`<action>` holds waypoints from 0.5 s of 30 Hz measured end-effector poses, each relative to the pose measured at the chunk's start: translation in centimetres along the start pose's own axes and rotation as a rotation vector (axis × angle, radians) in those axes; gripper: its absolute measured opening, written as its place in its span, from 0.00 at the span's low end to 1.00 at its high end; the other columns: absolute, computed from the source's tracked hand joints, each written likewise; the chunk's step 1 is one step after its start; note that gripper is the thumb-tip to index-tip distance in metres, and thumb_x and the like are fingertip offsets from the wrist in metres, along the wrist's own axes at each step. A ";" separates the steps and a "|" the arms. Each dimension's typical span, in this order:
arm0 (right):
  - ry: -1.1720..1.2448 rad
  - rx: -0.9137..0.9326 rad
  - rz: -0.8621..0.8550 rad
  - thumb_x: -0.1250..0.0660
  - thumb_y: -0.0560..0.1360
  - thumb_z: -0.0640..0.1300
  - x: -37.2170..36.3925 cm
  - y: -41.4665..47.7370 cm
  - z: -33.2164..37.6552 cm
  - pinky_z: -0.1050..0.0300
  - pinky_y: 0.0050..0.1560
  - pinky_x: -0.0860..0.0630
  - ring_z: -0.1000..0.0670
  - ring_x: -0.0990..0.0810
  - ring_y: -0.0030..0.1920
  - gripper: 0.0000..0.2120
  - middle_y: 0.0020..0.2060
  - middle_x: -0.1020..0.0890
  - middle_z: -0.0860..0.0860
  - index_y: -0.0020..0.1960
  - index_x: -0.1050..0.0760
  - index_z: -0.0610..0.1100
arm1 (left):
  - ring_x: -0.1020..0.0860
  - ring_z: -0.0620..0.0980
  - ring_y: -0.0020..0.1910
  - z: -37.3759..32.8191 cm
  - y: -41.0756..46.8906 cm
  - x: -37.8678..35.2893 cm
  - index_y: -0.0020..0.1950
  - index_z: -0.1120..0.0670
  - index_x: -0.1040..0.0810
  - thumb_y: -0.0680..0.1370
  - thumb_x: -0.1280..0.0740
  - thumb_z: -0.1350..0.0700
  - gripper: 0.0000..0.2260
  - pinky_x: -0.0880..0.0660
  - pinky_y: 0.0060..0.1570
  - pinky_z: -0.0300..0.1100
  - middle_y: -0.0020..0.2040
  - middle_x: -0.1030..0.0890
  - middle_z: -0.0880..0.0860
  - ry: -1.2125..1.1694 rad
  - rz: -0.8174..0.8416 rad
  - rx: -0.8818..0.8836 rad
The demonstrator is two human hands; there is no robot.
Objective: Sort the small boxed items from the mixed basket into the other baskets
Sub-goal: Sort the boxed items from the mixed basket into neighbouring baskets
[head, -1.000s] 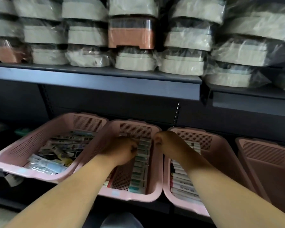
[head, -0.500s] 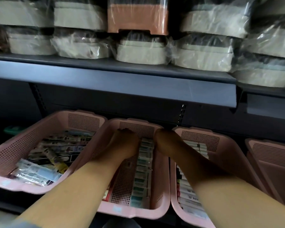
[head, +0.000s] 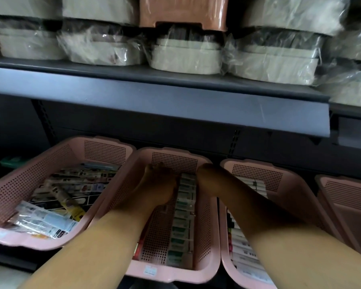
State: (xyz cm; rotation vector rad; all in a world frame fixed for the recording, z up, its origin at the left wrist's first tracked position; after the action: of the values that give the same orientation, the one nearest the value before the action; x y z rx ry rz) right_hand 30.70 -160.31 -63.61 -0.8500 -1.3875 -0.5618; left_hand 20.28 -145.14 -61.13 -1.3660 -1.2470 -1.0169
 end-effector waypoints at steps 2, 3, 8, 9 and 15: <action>-0.012 0.008 -0.012 0.36 0.77 0.34 -0.1 0.0 0.0 0.53 0.51 0.26 0.45 0.26 0.44 0.08 0.33 0.34 0.48 0.52 0.20 0.31 | 0.37 0.59 0.74 -0.1 -0.1 0.1 0.73 0.45 0.24 0.87 0.43 0.47 0.16 0.41 0.74 0.54 0.74 0.29 0.53 0.004 0.016 0.003; -0.003 0.003 -0.018 0.36 0.77 0.33 -0.1 0.0 0.0 0.53 0.51 0.26 0.45 0.28 0.44 0.08 0.33 0.36 0.48 0.52 0.21 0.31 | 0.37 0.59 0.74 -0.1 -0.1 0.2 0.73 0.46 0.24 0.87 0.43 0.47 0.16 0.41 0.75 0.54 0.75 0.30 0.53 0.003 0.029 0.008; -0.002 -0.089 -0.002 0.36 0.76 0.32 -0.1 0.3 0.2 0.57 0.45 0.29 0.47 0.27 0.41 0.15 0.33 0.33 0.49 0.33 0.34 0.40 | 0.36 0.60 0.74 0.3 0.5 0.0 0.73 0.44 0.25 0.86 0.47 0.43 0.19 0.44 0.76 0.61 0.71 0.26 0.52 0.013 0.016 -0.034; 0.014 -0.100 0.003 0.36 0.76 0.32 -0.1 0.5 0.2 0.57 0.43 0.28 0.47 0.26 0.40 0.17 0.33 0.32 0.48 0.32 0.36 0.42 | 0.37 0.61 0.74 0.5 0.9 -0.3 0.73 0.43 0.25 0.86 0.47 0.41 0.20 0.44 0.76 0.63 0.71 0.26 0.52 -0.008 0.015 -0.033; -0.013 0.029 -0.181 0.40 0.79 0.51 -1.4 1.5 -0.2 0.54 0.50 0.25 0.51 0.22 0.46 0.14 0.45 0.20 0.51 0.55 0.21 0.46 | 0.41 0.60 0.77 1.4 2.9 -2.5 0.76 0.40 0.30 0.84 0.49 0.35 0.24 0.49 0.75 0.69 0.75 0.30 0.51 0.000 -0.001 -0.029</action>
State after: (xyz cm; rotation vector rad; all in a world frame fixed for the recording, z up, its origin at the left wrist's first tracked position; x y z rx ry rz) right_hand 31.82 -159.75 -65.26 -0.7098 -1.4909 -0.6739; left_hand 22.77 -144.16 -64.13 -1.3874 -1.2372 -1.0394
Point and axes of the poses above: each hand's wrist, its own y-axis towards the middle knuckle, its own x-axis out of the back of the hand, z = x × y, the point moved 1 cm from there along y, towards the middle knuckle
